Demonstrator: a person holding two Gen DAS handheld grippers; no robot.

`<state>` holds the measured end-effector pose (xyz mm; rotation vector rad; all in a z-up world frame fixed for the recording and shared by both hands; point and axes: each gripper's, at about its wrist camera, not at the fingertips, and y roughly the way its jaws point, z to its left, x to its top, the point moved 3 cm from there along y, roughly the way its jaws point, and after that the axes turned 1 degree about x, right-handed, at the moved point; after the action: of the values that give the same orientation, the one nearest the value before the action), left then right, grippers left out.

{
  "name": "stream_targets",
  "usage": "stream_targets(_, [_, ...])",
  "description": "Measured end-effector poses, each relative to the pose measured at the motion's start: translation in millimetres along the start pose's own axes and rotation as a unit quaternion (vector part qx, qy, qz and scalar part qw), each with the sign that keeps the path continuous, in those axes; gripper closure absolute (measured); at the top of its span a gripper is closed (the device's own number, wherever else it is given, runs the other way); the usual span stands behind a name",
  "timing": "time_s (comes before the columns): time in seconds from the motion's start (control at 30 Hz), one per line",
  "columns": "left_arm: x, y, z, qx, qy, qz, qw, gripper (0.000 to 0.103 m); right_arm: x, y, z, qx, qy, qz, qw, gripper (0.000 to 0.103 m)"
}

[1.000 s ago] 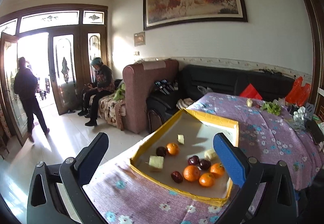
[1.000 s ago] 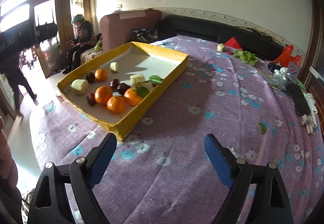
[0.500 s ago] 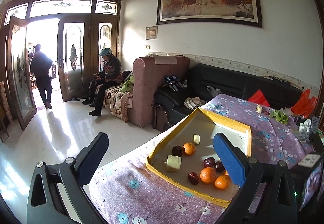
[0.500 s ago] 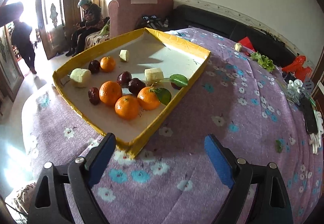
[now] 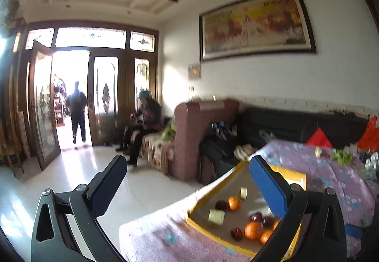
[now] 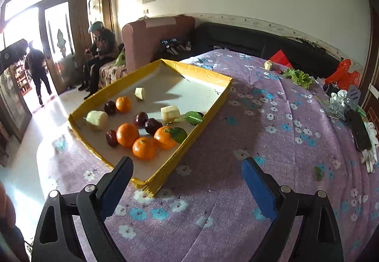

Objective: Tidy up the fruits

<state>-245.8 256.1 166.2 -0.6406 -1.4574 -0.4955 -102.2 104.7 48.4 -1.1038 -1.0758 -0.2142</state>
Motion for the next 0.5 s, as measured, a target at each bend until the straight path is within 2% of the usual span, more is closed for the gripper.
stream_targets(0.1, [5, -12, 0, 0.016, 0.000, -0.017, 0.9997, 0.000, -1, -11, 0, 0.009, 0.007, -0.014, 1.000, 0.007])
stream_targets(0.2, [4, -8, -7, -0.026, 0.004, 0.014, 0.9996, 0.000, -3, -16, 1, 0.015, 0.009, -0.018, 1.000, 0.007])
stream_targets(0.37, [-1, -1, -9, -0.020, -0.001, 0.038, 0.9991, 0.000, -8, -21, 4, 0.019, 0.003, -0.023, 1.000, 0.007])
stream_targets(0.5, [-4, 6, -7, -0.052, -0.019, 0.063, 0.9964, 0.000, -11, -25, 6, 0.020, -0.004, -0.028, 0.999, 0.007])
